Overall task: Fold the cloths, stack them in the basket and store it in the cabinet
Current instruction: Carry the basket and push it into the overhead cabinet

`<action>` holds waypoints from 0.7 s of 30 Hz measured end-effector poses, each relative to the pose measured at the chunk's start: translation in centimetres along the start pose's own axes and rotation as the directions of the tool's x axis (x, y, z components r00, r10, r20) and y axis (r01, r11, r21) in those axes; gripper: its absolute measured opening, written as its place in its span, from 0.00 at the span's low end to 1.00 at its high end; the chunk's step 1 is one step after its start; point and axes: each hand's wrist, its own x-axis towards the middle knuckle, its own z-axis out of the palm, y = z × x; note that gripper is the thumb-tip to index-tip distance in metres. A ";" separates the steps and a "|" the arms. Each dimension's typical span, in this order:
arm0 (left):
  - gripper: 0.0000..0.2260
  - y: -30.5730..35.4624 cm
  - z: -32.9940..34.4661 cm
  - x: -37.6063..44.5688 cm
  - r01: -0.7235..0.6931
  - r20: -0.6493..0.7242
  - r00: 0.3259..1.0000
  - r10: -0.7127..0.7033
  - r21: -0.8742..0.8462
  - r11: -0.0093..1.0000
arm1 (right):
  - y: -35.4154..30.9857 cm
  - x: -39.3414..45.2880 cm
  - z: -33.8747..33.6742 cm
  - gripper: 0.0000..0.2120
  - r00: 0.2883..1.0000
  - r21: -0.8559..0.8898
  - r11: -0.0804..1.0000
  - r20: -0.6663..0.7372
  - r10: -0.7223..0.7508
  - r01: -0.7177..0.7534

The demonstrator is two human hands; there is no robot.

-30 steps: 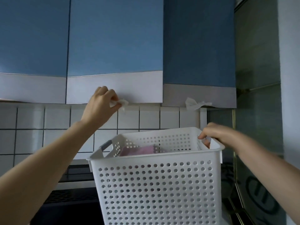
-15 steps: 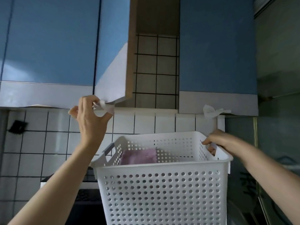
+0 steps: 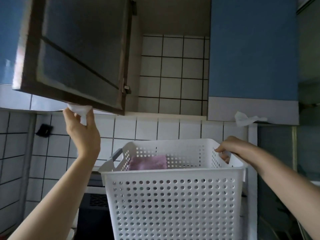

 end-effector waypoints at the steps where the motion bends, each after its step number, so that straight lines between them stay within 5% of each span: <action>1: 0.11 0.0 -0.1 0.0 -0.011 0.030 0.999 0.011 -0.001 1.000 | -0.1 0.0 0.1 0.09 1.000 0.005 1.000 0.000 -0.001 0.001; 9: 0.12 0.3 -0.6 -1.1 -0.005 0.143 0.990 0.001 0.030 1.000 | -1.3 0.0 0.7 0.07 1.000 0.030 1.000 -0.011 -0.009 0.009; 13: 0.21 -0.2 -1.4 -0.9 0.036 0.196 0.979 -0.051 0.080 0.996 | -1.4 -0.1 0.7 0.06 0.999 0.044 0.999 -0.026 -0.020 0.021; 18: 0.09 0.2 -2.8 -1.2 0.035 0.338 0.937 -0.086 0.155 0.987 | -2.4 -0.4 0.5 0.05 0.998 0.051 0.998 -0.055 -0.023 0.026; 21: 0.22 0.3 -4.6 -3.3 0.130 0.349 0.923 -0.164 0.118 0.984 | -2.4 -0.3 -0.1 0.06 0.998 0.118 0.993 -0.052 -0.025 0.030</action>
